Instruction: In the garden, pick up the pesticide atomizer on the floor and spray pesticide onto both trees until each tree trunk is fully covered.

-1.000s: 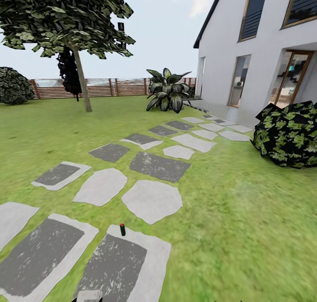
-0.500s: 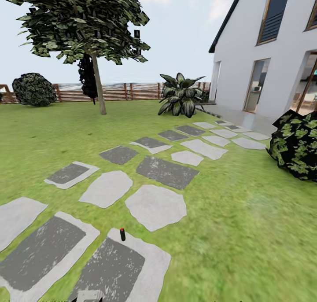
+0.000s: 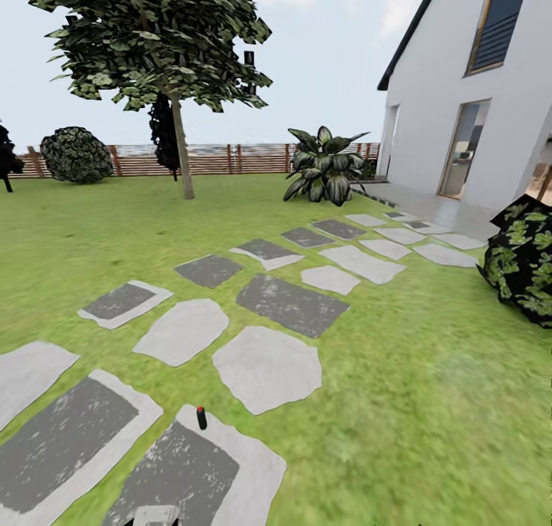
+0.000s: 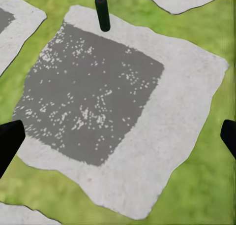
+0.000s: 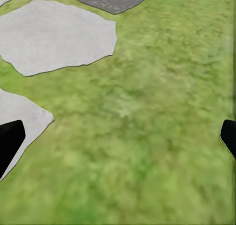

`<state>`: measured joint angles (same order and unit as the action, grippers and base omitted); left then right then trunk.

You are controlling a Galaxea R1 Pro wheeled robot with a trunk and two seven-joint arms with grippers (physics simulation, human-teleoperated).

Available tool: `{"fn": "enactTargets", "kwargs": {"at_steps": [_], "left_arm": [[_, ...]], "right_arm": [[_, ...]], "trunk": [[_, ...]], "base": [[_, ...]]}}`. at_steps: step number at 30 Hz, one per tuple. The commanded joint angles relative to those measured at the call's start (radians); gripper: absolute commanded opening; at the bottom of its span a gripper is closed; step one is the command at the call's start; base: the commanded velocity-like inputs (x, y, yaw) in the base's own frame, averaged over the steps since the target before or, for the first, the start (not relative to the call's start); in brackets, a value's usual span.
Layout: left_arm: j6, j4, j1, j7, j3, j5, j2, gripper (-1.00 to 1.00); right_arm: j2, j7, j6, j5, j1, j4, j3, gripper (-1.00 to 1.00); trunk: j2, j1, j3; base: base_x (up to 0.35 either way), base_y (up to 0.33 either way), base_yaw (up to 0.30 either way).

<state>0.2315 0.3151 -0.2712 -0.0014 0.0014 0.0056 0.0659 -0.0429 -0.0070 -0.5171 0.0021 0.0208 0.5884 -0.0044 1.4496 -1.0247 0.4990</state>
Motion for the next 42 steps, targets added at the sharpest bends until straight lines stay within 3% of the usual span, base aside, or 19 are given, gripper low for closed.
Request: {"fn": "enactTargets", "kwargs": {"at_steps": [1,16,42], "left_arm": [[0.003,-0.001,-0.001,0.000,0.000,0.001,0.000,1.00],[0.003,-0.001,0.000,0.000,0.000,0.001,0.000,1.00],[0.003,-0.001,0.000,0.000,0.000,0.002,0.000,1.00]], "right_arm": [[0.000,-0.001,-0.003,0.001,0.001,-0.001,0.000,1.00],[0.000,-0.001,-0.003,0.001,0.001,-0.001,0.000,1.00],[0.000,-0.001,-0.003,0.001,0.001,-0.001,0.001,1.00]], "trunk": [[0.000,0.000,0.001],[0.000,0.000,0.001],[0.000,0.000,0.001]], "base": [[0.181,-0.279,0.001],[0.176,-0.283,0.019],[0.173,-0.285,0.269]]}}
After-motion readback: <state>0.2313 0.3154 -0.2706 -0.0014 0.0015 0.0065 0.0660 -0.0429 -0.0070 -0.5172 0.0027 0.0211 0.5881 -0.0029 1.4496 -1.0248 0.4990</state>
